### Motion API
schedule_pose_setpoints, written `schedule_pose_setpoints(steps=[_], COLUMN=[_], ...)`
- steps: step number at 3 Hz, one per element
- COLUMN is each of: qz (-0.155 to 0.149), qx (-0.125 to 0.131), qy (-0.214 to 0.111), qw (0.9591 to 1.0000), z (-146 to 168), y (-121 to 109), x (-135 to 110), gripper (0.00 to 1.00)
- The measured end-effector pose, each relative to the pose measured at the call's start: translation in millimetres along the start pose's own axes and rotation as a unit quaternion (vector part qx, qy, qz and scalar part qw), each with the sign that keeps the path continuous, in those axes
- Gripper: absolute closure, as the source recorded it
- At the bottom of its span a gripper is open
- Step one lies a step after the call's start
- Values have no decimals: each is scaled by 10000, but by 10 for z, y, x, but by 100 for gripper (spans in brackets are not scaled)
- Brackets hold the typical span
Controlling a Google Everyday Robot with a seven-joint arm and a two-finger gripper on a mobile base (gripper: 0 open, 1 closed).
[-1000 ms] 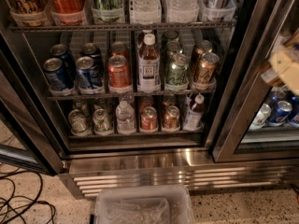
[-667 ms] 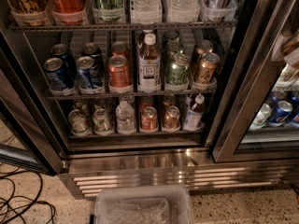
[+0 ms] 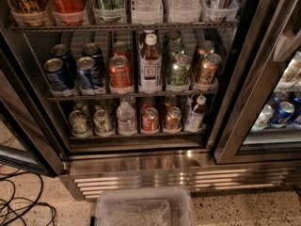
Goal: Pick orange can from middle shelf of fridge
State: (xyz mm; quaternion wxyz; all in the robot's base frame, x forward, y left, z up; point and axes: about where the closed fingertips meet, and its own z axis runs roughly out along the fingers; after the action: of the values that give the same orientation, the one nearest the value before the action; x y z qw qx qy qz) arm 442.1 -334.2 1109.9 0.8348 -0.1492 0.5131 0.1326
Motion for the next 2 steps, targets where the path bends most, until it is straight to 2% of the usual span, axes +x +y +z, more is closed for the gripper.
schedule_pose_setpoints(steps=[1,2], qz=[26,265], qx=[-354,-1193], qy=[-20,-164], qw=[9994,9924], z=[33,46], y=[164,659], x=[-54,-255], gripper=[100,100])
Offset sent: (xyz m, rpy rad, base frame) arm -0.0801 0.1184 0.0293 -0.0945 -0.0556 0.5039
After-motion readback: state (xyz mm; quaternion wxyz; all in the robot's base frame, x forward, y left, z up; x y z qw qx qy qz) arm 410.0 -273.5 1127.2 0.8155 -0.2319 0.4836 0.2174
